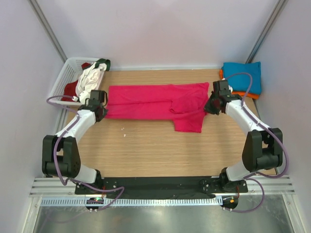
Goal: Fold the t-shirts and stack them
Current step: Fold the tshirt
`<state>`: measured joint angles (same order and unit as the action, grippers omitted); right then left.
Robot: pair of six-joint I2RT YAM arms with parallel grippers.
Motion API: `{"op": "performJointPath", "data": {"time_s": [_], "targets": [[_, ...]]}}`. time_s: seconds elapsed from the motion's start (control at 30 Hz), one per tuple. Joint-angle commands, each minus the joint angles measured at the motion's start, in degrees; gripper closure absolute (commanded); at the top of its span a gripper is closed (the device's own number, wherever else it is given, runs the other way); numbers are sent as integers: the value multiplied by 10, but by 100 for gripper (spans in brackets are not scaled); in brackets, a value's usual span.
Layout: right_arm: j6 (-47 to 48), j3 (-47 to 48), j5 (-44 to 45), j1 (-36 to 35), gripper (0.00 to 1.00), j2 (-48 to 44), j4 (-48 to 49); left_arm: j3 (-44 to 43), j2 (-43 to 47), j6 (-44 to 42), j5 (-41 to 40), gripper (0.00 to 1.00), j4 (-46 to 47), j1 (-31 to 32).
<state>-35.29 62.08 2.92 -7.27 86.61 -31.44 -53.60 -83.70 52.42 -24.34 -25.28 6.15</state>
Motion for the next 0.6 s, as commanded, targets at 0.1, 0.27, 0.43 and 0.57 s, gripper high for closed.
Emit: {"op": "performJointPath", "data": {"time_s": [0.1, 0.27, 0.43, 0.57], "targets": [[7, 91, -8, 17, 99, 16, -16, -69, -23, 18, -52, 100, -17, 2], [14, 129, -12, 21, 99, 55, -6, -101, -59, 18, -69, 100, -14, 2], [35, 181, -19, 27, 99, 111, -2, -141, -105, 15, -83, 100, -12, 1], [48, 223, -14, 32, 99, 151, -6, -182, -146, 5, -89, 100, -4, 0]]}}
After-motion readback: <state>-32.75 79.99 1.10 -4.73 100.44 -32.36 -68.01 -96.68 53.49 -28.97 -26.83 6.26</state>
